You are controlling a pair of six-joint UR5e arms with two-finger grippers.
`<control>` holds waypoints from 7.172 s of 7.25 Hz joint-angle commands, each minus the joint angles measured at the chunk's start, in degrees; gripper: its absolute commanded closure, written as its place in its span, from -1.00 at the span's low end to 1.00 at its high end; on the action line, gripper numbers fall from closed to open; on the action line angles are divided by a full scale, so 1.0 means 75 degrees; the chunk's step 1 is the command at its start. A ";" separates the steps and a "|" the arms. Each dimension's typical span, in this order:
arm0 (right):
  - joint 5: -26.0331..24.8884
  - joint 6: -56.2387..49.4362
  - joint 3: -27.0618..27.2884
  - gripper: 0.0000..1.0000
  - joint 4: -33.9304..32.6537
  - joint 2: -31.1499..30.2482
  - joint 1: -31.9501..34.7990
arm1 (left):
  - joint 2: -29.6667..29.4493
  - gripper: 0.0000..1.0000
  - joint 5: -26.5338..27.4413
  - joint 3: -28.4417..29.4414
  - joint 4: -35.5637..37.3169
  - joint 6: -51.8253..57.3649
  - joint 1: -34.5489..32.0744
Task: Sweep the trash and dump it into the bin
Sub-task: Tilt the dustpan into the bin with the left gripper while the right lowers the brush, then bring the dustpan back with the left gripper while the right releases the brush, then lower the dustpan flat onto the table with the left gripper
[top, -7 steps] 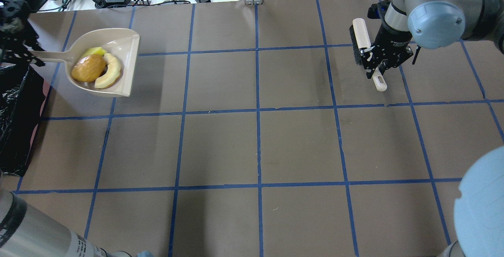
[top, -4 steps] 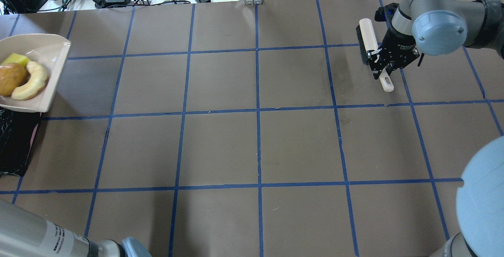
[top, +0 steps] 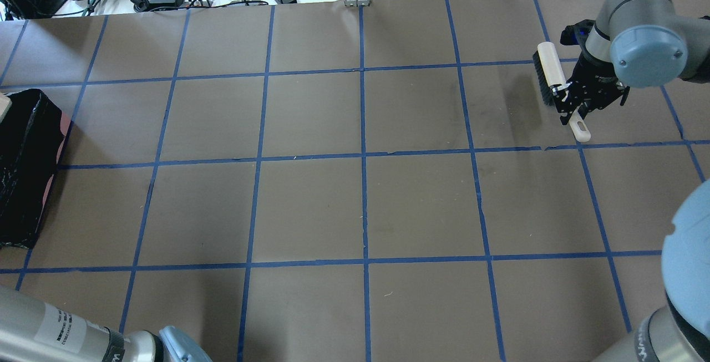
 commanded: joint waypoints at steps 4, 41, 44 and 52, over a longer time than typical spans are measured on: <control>-0.0076 -0.0232 0.0258 1.00 -0.0097 0.0081 -0.0162 | -0.0065 1.00 0.0283 -0.0227 0.1787 0.0208 -0.0016; 0.0299 0.1971 -0.0209 -1.00 0.2187 -0.3352 0.2592 | 0.0241 1.00 -0.0489 -0.3522 0.1965 -0.6136 -0.5289; 0.0334 0.1971 -0.0209 -1.00 0.2199 -0.3504 0.2592 | 0.0041 1.00 -0.0827 -0.3510 0.2037 -0.6003 -0.5313; 0.0310 0.1901 -0.0198 -1.00 0.2223 -0.3423 0.2580 | -0.0146 1.00 -0.0911 -0.3674 0.2213 -0.6014 -0.5336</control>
